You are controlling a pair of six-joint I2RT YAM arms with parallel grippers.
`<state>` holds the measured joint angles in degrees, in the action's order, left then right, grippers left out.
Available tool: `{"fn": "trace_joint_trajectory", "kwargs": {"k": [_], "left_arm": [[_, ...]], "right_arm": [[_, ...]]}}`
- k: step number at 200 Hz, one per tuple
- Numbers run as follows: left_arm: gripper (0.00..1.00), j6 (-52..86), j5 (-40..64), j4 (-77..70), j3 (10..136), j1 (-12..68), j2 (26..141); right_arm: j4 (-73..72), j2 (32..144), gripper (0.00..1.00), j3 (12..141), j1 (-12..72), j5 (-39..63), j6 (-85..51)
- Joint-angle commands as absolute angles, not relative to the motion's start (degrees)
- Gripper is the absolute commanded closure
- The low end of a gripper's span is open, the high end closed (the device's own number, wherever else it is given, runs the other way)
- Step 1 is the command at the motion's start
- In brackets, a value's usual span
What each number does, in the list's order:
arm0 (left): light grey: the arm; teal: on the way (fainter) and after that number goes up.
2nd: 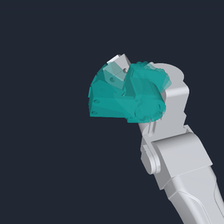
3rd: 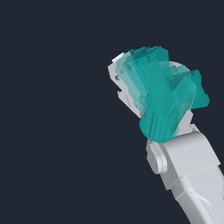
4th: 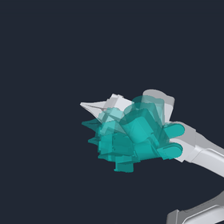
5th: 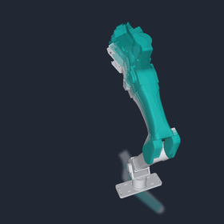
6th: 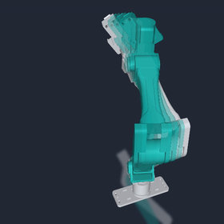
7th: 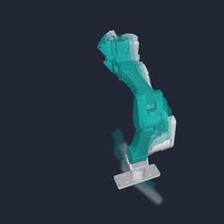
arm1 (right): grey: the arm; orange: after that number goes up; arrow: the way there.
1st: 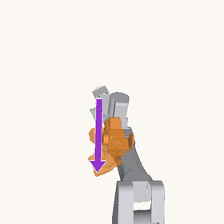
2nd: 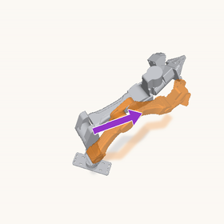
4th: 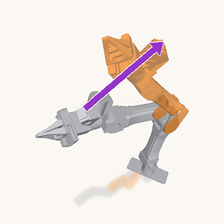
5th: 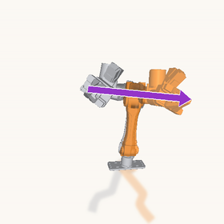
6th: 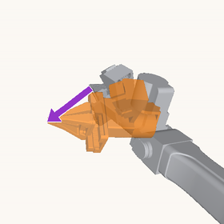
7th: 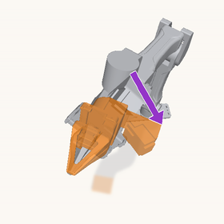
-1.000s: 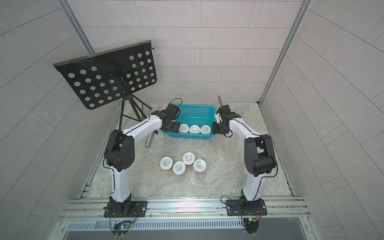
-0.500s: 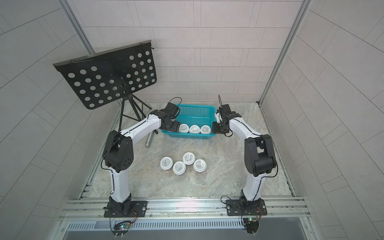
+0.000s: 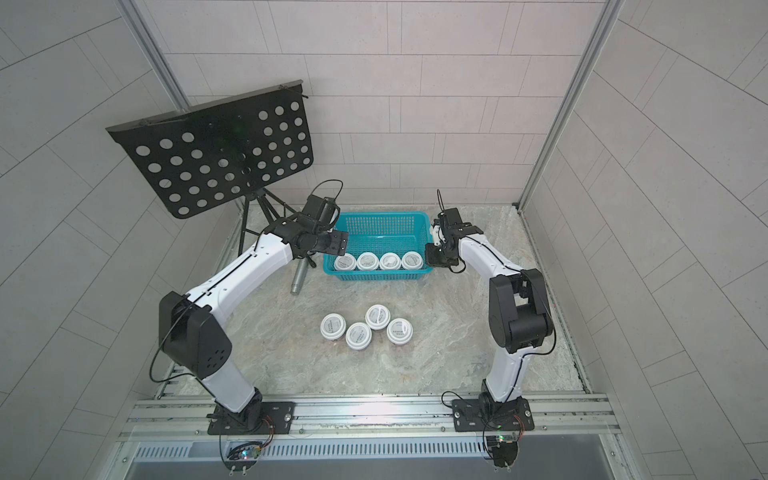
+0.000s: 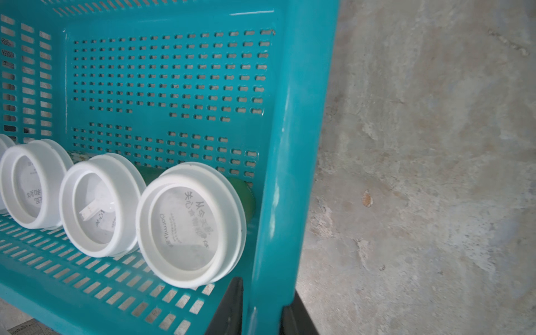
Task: Put the yogurt in the basket
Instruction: Place the yogurt in the basket, then pick up the yogurt from the center of the board.
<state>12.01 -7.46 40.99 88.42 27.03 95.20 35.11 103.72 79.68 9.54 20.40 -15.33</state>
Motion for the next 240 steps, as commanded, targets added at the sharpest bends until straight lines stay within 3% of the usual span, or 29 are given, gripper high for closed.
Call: {"fn": "trace_joint_trajectory", "kwargs": {"k": [1,77,167,240], "left_arm": [[0.15,12.6,-6.6,41.8,85.9,27.0,92.2],[0.14,15.0,-5.2,43.9,80.3,26.9,82.0],[0.11,18.6,-7.1,34.9,60.4,23.2,63.5],[0.11,20.4,-4.5,33.8,59.2,20.6,63.7]], "right_arm": [[37.3,101.4,0.74,78.8,10.2,19.5,-14.7],[39.2,95.4,0.46,79.8,10.5,17.1,-14.2],[47.9,77.2,0.40,71.3,16.9,14.4,-8.1],[49.6,68.7,0.33,60.8,31.6,9.5,-9.5]]}}
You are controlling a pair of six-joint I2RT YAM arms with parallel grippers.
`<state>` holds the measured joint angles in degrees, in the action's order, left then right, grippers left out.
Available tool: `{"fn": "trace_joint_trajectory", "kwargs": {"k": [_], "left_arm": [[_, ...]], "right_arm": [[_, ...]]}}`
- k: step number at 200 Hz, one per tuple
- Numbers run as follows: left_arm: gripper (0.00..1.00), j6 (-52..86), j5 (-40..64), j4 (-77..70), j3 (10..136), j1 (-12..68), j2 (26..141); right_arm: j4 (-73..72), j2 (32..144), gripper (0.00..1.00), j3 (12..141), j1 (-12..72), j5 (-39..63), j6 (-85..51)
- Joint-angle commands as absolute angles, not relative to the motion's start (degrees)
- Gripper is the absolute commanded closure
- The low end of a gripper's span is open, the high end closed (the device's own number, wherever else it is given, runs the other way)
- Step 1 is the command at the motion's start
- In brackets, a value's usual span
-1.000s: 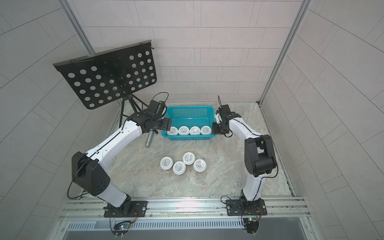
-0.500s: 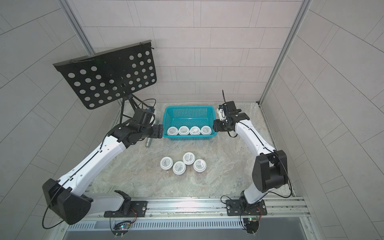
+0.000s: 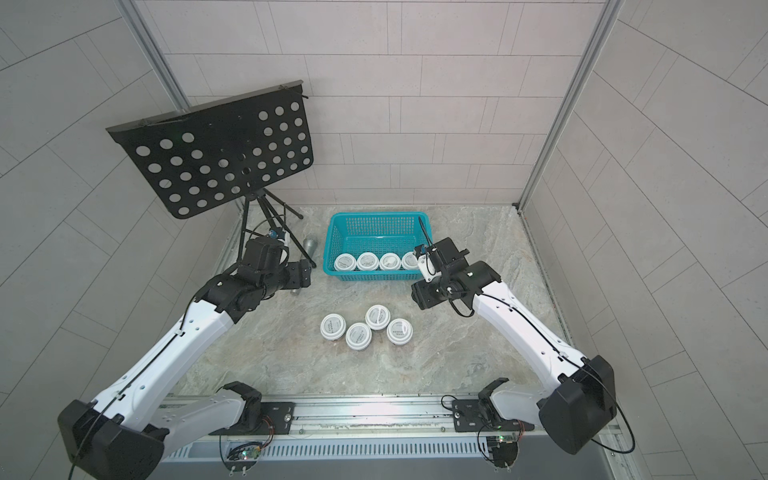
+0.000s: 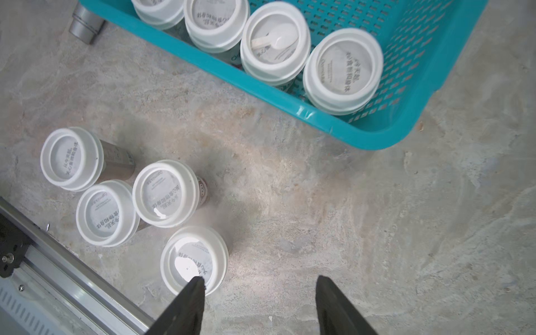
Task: Put the yogurt in the basket
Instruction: Pick up the yogurt from the center of the board.
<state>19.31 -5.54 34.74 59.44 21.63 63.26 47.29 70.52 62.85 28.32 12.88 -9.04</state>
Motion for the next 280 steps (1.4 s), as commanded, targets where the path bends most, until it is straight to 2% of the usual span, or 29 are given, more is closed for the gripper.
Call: {"fn": "trace_joint_trajectory", "kwargs": {"k": [1,56,102,280], "left_arm": [[0.11,20.5,-4.5,33.8,59.2,20.6,63.8],[0.11,20.5,-3.3,34.3,59.5,19.5,64.6],[0.11,20.4,-2.7,34.2,59.5,19.2,64.9],[0.11,20.2,-1.6,34.4,59.7,18.8,64.9]], "right_arm": [[49.6,68.7,0.33,60.7,31.8,9.4,-9.5],[47.5,67.3,0.24,56.4,40.5,8.0,-10.8],[45.4,70.5,0.17,56.5,46.4,6.2,-10.9],[41.9,81.3,0.17,58.0,48.9,1.4,-12.8]]}}
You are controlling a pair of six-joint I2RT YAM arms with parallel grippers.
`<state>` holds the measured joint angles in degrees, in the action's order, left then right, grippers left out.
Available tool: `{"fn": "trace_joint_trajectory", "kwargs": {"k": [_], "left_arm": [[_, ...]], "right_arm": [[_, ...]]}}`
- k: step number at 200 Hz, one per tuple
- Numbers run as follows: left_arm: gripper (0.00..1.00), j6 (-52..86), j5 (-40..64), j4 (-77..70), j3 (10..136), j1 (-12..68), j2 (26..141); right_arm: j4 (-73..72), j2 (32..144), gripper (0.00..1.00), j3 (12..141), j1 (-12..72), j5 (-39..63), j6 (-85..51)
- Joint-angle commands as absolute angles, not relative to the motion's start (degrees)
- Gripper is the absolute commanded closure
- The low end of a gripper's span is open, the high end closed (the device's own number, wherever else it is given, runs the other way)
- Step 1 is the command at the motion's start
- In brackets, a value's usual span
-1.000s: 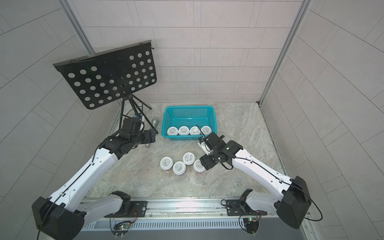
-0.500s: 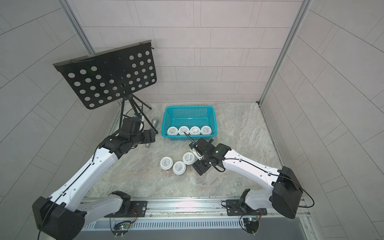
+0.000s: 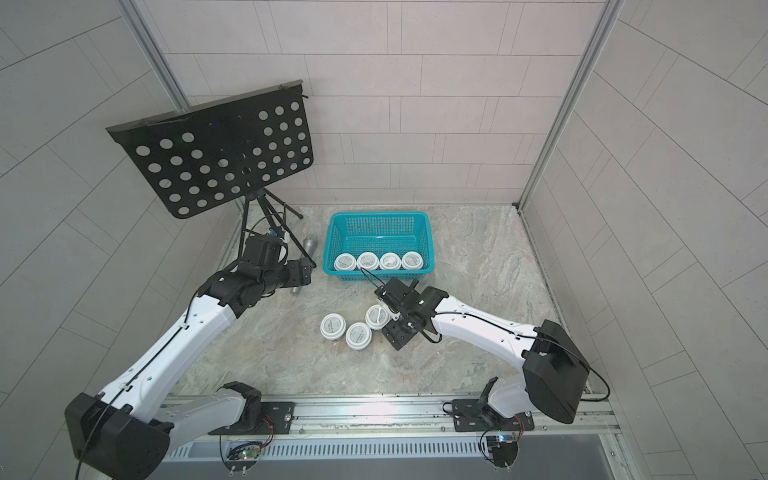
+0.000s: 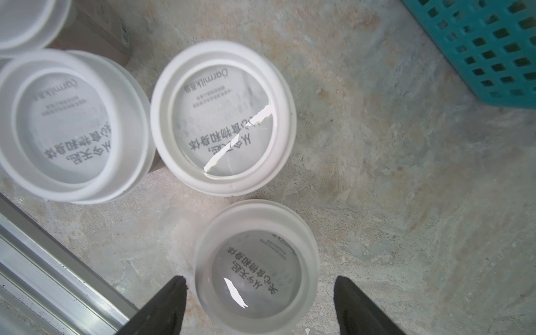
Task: Put the yogurt in the basket
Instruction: Pick up the yogurt from the center of the board.
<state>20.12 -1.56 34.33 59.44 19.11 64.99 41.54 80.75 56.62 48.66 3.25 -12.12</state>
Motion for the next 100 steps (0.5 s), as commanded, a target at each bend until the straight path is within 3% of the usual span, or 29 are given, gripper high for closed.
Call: {"fn": "trace_joint_trajectory", "kwargs": {"k": [1,100], "left_arm": [[0.11,20.2,-1.6,34.4,59.7,18.8,64.9],[0.11,20.2,-1.5,34.4,59.7,18.8,64.8]], "right_arm": [[41.9,81.3,0.18,57.9,48.9,1.4,-12.9],[41.2,83.2,0.27,57.7,48.9,2.1,-13.4]]}}
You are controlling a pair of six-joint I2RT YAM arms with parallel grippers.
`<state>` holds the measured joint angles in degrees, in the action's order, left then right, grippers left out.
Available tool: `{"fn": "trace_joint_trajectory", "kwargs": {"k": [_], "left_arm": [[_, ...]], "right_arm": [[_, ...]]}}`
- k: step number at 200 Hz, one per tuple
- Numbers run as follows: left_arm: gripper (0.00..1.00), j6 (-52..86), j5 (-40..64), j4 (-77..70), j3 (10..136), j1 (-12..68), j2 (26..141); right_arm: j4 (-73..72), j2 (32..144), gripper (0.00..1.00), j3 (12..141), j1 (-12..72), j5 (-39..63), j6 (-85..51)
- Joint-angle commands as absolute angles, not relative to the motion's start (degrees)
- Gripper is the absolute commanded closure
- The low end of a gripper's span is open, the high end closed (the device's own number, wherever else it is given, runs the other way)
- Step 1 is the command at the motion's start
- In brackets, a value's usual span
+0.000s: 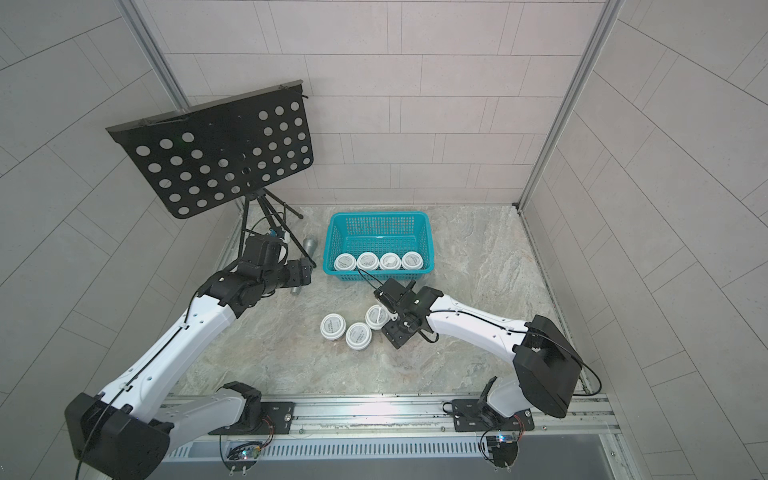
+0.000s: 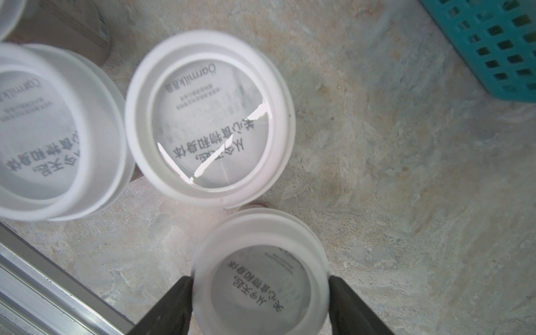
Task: Put the yogurt in the basket
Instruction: Pick up the yogurt from the center of the board.
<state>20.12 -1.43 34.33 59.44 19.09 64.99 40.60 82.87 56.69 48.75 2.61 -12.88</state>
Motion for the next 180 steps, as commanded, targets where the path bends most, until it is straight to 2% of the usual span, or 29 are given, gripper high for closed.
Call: {"fn": "trace_joint_trajectory", "kwargs": {"k": [1,39,95,133,180], "left_arm": [[0.11,20.2,-1.4,34.4,59.7,18.8,64.7],[0.11,20.1,-1.4,34.5,59.7,18.7,64.8],[0.11,20.1,-1.4,34.4,59.6,18.8,64.8],[0.11,20.0,-1.5,34.4,59.6,18.7,64.8],[0.11,20.1,-1.5,34.4,59.7,18.7,64.7]], "right_arm": [[41.2,83.2,0.27,57.7,48.9,2.0,-13.4],[41.2,83.7,0.31,57.4,48.9,1.8,-13.5],[40.9,84.6,0.28,56.7,48.9,2.0,-13.7],[40.8,83.1,0.35,56.9,48.8,2.5,-14.0],[40.9,79.9,0.36,56.9,46.3,4.3,-15.2]]}}
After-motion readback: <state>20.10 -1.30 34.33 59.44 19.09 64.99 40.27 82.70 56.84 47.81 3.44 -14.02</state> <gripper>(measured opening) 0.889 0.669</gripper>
